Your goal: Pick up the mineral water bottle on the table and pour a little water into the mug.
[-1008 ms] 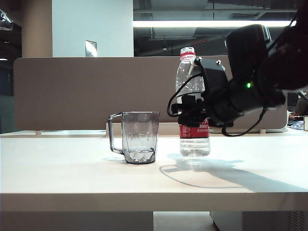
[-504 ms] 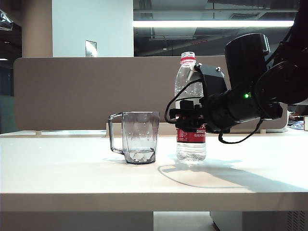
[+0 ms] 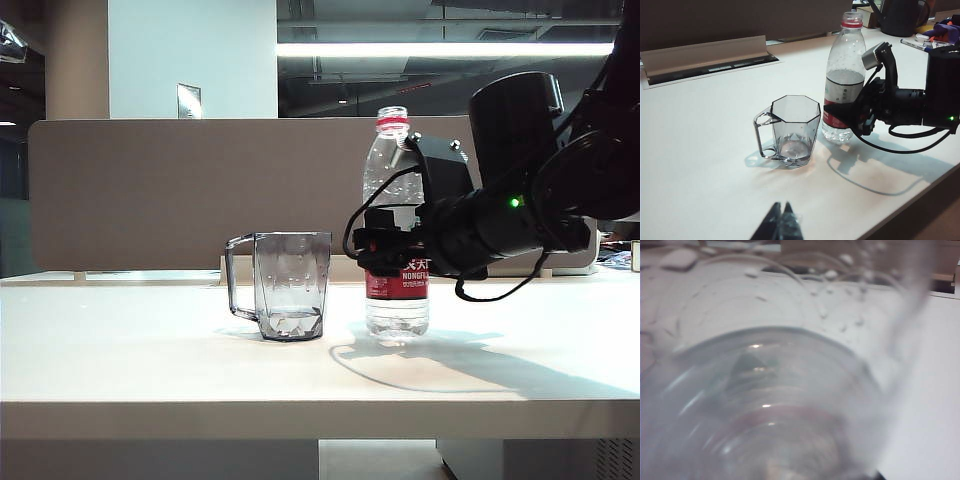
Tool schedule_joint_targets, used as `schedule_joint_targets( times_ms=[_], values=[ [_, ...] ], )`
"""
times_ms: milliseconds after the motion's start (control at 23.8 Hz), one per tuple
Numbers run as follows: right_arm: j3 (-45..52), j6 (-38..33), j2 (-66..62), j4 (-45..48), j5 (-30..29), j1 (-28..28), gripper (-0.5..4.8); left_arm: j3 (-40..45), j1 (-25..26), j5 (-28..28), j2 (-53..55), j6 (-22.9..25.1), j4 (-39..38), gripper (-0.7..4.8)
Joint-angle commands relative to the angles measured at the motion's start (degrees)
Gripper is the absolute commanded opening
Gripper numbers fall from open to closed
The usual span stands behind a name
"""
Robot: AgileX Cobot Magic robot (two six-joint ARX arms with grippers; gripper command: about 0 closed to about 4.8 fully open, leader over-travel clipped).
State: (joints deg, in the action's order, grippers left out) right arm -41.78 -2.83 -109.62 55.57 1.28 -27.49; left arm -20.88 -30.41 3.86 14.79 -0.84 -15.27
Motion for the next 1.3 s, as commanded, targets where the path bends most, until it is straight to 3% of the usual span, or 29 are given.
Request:
schedule_joint_targets(
  times_ms=[42,252,588,966,1008,1092,1134,1176,1302],
  values=[
    [0.35,-0.15,0.13,-0.5,-0.15,-0.07,3.85,-0.13,-0.04,0.02,0.07,0.39,0.74,-0.05],
    [0.39,-0.15,1.07,-0.57,-0.15,-0.11,4.37,-0.13,-0.04,0.02,0.07,0.39,0.74,-0.05],
    [1.03,-0.11,7.23,-12.22,0.04,-0.31,4.36,-0.13,-0.04,0.0,0.07,0.39,0.74,-0.05],
    [8.11,2.64,21.16,-17.88,0.52,-0.31,4.18,-0.13,-0.04,0.02,0.09,0.39,0.72,-0.05],
    [8.7,2.64,23.39,-20.37,0.52,-0.31,3.93,-0.13,-0.04,0.02,0.07,0.39,0.72,-0.05],
    [9.77,2.86,28.89,-27.47,0.5,-0.31,2.73,-0.13,-0.04,0.02,0.07,0.39,0.72,-0.05],
    [10.88,2.86,34.51,-34.05,0.5,-0.31,1.22,-0.13,-0.04,0.0,0.07,0.39,0.74,-0.05],
    [11.45,2.86,36.96,-36.52,0.5,-0.31,0.7,-0.13,-0.04,0.02,0.07,0.39,0.74,-0.05],
    [13.68,2.84,44.61,-41.88,0.48,-0.31,0.19,-0.13,-0.04,0.02,0.09,0.39,0.74,-0.05]
  ],
)
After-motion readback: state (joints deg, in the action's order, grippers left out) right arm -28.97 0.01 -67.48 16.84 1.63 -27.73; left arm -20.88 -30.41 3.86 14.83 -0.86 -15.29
